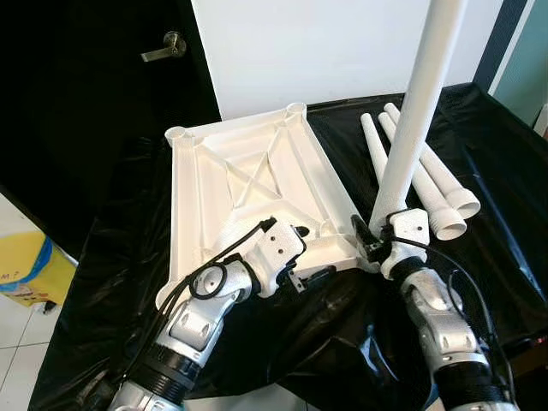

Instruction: Building children table

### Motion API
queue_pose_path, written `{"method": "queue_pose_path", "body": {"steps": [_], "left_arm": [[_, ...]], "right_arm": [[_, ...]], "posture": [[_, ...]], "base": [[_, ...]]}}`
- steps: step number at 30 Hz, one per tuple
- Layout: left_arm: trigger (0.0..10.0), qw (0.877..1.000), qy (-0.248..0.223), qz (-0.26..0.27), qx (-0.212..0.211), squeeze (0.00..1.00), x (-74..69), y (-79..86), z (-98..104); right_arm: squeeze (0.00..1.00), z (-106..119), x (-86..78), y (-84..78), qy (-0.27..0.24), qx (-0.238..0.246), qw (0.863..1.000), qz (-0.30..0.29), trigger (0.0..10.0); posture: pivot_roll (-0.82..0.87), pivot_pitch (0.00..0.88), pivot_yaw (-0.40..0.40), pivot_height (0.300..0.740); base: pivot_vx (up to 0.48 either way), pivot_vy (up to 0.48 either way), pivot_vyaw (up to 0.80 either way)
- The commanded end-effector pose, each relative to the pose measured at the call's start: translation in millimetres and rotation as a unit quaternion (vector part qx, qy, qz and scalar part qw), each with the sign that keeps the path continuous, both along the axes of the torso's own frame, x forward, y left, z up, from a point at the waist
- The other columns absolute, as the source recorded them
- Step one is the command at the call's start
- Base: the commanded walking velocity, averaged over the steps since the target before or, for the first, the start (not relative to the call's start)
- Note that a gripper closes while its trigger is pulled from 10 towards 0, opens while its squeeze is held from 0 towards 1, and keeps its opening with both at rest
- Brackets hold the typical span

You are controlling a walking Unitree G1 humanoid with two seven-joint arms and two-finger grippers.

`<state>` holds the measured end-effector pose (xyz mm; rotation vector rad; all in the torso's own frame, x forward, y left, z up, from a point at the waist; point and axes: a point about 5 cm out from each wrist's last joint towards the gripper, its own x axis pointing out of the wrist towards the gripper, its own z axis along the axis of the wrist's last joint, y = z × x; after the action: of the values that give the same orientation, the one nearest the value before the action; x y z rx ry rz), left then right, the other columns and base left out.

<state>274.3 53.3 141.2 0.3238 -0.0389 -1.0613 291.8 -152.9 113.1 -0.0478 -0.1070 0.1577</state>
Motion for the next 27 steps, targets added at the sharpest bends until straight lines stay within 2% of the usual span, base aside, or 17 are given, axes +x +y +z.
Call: {"method": "queue_pose_path", "body": {"steps": [1,8,14,20,21,27], "left_arm": [[10.0,1.000,0.009,0.006,0.004,0.00,-1.9,2.1,-4],[10.0,1.000,0.009,0.012,0.004,0.00,-2.7,2.6,-5],[10.0,1.000,0.009,0.018,0.005,0.00,-2.7,5.5,-5],[10.0,1.000,0.008,0.020,0.005,0.00,-2.0,5.9,-4],[10.0,1.000,0.008,0.021,0.004,0.00,-1.2,6.0,-4],[10.0,0.999,0.008,0.032,0.004,0.00,1.0,7.3,-3]], "right_arm": [[0.00,-19,-6.8,2.6,0.049,0.007,0.998,-0.028,10.0],[0.00,-18,-14.0,15.7,0.053,0.025,0.995,-0.081,10.0],[0.00,-14,-19.4,22.3,0.042,0.026,0.996,-0.079,10.0],[0.00,-10,-18.1,22.6,0.036,0.024,0.996,-0.077,10.0],[1.00,-7,-17.8,24.0,0.028,0.024,0.997,-0.065,10.0],[1.00,-2,-19.2,23.7,0.016,0.024,0.998,-0.054,10.0]], "posture": [[-0.15,0.000,0.061,0.740],[-0.14,0.000,0.045,0.740],[-0.14,0.004,0.044,0.740],[-0.14,0.007,0.043,0.740],[-0.14,0.010,0.044,0.740],[-0.14,0.017,0.043,0.740]], "base": [[0.000,0.000,0.00],[0.000,0.000,0.00],[0.000,0.000,0.00],[0.000,0.000,0.00],[0.000,0.000,0.00],[0.000,0.000,0.00]]}}
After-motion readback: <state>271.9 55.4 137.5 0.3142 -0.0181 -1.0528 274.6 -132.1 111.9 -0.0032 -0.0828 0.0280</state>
